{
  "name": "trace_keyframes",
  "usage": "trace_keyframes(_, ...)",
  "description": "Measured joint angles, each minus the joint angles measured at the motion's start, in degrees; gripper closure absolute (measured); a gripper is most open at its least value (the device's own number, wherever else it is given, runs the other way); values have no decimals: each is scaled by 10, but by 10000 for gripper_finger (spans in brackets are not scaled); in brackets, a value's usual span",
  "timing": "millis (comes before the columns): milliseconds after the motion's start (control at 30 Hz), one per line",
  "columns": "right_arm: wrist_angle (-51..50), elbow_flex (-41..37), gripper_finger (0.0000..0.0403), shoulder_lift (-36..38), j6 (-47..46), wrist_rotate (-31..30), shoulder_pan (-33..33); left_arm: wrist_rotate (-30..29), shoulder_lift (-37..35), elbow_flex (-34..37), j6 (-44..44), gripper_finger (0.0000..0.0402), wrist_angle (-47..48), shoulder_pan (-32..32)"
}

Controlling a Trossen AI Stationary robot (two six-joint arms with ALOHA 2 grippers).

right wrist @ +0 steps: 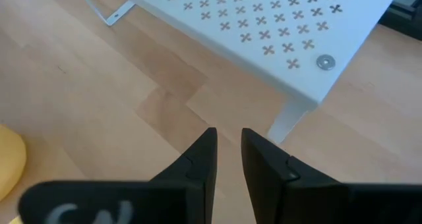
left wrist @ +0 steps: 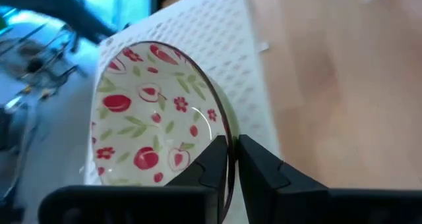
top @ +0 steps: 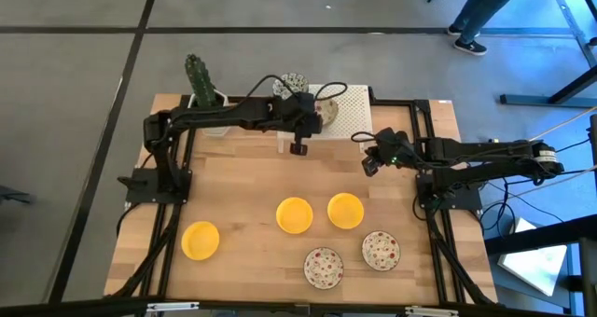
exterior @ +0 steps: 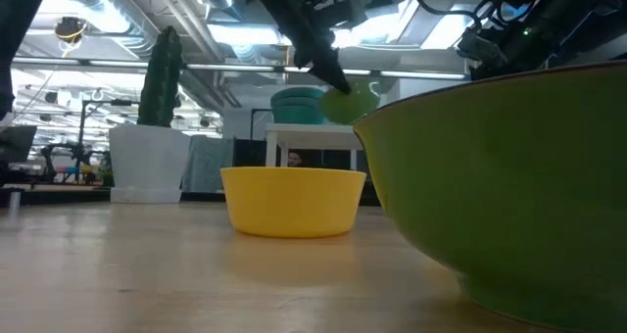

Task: Pick & Place Mini bowls
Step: Put the top left red white bowl on the shelf

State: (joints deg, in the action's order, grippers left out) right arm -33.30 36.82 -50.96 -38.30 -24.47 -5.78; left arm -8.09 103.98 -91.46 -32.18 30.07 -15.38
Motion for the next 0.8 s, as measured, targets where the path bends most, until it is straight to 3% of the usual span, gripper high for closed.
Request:
trace_keyframes(100,7,0,331,0,0,0,0,30,4,0,0,370,-2,1)
trace_keyframes(267,17,0,331,0,0,0,0,30,6,0,4,369,-4,4)
trace_keyframes(600,23,0,331,0,0,0,0,-41,12,1,-41,368,4,13)
trace_keyframes(800,23,0,331,0,2,0,0,-49,22,2,-52,364,5,22)
